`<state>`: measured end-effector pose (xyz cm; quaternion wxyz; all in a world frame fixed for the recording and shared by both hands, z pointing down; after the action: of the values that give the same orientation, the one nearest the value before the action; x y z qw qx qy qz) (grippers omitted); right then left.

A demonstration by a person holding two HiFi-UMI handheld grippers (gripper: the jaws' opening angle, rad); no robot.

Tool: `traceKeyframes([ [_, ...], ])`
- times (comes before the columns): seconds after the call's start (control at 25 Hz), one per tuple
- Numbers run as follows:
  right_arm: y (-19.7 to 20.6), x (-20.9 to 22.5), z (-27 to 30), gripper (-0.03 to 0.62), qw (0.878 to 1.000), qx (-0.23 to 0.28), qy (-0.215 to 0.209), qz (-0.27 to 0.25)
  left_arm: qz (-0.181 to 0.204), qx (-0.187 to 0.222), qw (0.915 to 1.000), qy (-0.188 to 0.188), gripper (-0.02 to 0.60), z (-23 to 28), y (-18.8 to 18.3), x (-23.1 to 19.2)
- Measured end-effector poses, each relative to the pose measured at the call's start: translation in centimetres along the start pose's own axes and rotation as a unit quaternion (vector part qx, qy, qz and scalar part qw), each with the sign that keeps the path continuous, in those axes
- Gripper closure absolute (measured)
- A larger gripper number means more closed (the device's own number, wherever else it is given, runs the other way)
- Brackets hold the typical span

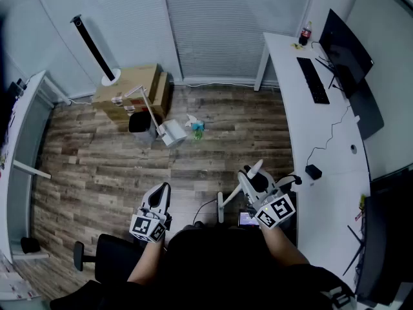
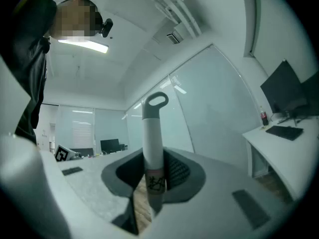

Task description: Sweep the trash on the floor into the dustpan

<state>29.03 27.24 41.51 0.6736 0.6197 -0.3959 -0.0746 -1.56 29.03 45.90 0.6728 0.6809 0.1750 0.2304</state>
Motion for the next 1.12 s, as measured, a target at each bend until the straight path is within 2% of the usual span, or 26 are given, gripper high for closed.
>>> traceKeyframes([
  [0.24, 0.0, 0.7, -1.3, 0.505, 1.000, -0.024, 0.008, -0.005, 0.013, 0.015, 0.9998, 0.003, 0.588, 1.0, -2.2, 0.7],
  [0.44, 0.5, 1.2, -0.9, 0.503, 0.998, -0.053, -0.015, 0.010, -0.005, 0.018, 0.9997, 0.016, 0.588, 0.4, -2.2, 0.4],
  [0.72, 0.1, 2.3, -0.6, 0.497, 0.999, -0.029, 0.027, 0.012, -0.015, 0.005, 0.9998, 0.009, 0.588, -1.5, 0.1, -0.4],
  [0.92, -0.4, 2.9, -0.1, 0.497, 0.999, -0.013, 0.052, 0.010, -0.017, 0.011, 0.9995, 0.024, 0.588, -2.5, 0.1, -1.7],
  [1.12, -0.9, 2.4, 0.8, 0.497, 0.998, 0.007, 0.063, 0.008, -0.011, 0.019, 0.9998, -0.003, 0.588, -4.3, 0.1, -4.3],
])
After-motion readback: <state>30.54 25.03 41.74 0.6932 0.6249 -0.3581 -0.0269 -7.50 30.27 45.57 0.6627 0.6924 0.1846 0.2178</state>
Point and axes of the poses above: the fingertips, and each gripper's own axes: z forward along the fingers, x to its right, y out of its underside, the point moved 5 cm from there along -z, backward along the fingers, and after that the axes turned 15 degrees about z, right-handed, at the moved point
